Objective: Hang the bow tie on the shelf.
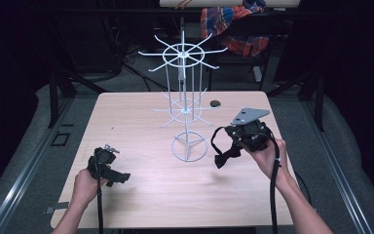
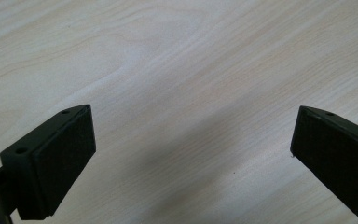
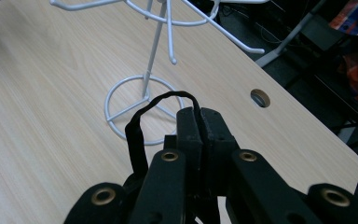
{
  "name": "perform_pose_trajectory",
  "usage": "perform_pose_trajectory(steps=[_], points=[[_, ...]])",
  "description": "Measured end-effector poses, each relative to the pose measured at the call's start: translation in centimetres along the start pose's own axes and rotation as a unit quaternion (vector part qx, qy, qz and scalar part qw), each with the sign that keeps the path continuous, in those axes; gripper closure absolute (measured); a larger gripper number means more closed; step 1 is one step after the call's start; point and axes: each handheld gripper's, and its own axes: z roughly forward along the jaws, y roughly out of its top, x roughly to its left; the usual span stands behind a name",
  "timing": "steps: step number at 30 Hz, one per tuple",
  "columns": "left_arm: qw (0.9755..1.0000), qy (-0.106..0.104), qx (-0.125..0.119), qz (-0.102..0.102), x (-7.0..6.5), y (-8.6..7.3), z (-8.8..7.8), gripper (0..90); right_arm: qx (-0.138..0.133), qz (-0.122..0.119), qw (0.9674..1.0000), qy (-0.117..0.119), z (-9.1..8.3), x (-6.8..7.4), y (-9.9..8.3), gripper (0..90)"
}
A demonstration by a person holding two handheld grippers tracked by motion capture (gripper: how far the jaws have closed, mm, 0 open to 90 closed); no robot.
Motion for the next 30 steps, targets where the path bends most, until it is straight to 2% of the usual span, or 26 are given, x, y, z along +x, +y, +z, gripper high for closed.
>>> perform_pose_trajectory(steps=[20,30], points=[[1.0000,-0.002,0.000,0.001,0.0,0.0,0.0,0.0,-0.024,-0.006,0.9997,0.007,-0.8,0.1,1.9,87.5],[1.0000,-0.004,0.000,0.002,0.0,0.0,0.0,0.0,-0.030,-0.012,0.9994,0.011,-0.4,0.2,2.8,87.5]])
